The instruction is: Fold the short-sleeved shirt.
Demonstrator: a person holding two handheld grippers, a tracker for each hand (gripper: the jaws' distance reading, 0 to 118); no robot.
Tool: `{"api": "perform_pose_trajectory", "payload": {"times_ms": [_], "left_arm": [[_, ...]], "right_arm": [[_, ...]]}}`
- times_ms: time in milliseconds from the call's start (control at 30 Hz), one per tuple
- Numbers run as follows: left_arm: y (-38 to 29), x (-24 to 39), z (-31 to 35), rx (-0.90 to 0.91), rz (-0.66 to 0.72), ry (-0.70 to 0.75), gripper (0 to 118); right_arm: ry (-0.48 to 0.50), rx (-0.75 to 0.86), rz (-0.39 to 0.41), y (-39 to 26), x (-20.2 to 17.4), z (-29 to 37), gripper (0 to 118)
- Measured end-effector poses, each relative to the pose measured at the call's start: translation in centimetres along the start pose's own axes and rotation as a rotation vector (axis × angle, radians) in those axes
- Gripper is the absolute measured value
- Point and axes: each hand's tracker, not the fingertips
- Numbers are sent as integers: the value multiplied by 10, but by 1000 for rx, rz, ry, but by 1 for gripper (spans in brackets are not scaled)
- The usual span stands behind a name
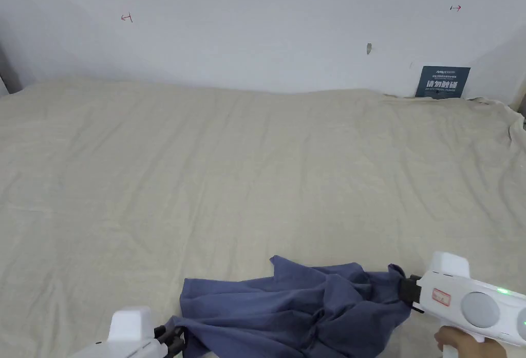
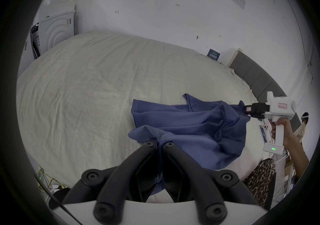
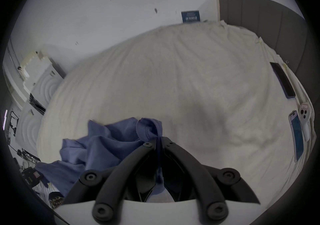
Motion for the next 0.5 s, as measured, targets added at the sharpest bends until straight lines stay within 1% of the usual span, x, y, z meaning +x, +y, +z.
{"api": "perform_pose_trajectory", "payload": {"times_ms": [133, 200, 333, 400, 500], "left_arm": [[17, -7, 14, 60, 56, -29, 2], [28, -12, 23, 103, 89, -47, 2], [56, -25, 42, 176, 148, -69, 2], [73, -29, 50, 212, 153, -66, 2], [105, -30, 63, 278, 126, -38, 2]], "right_arm": [[63, 109, -8, 12, 8, 51, 3], [92, 162, -41, 18, 12, 74, 3], [97, 274, -53, 33, 16, 116, 3], [97, 328, -60, 44, 19, 134, 3], [79, 399, -51, 65, 25, 158, 3]]}}
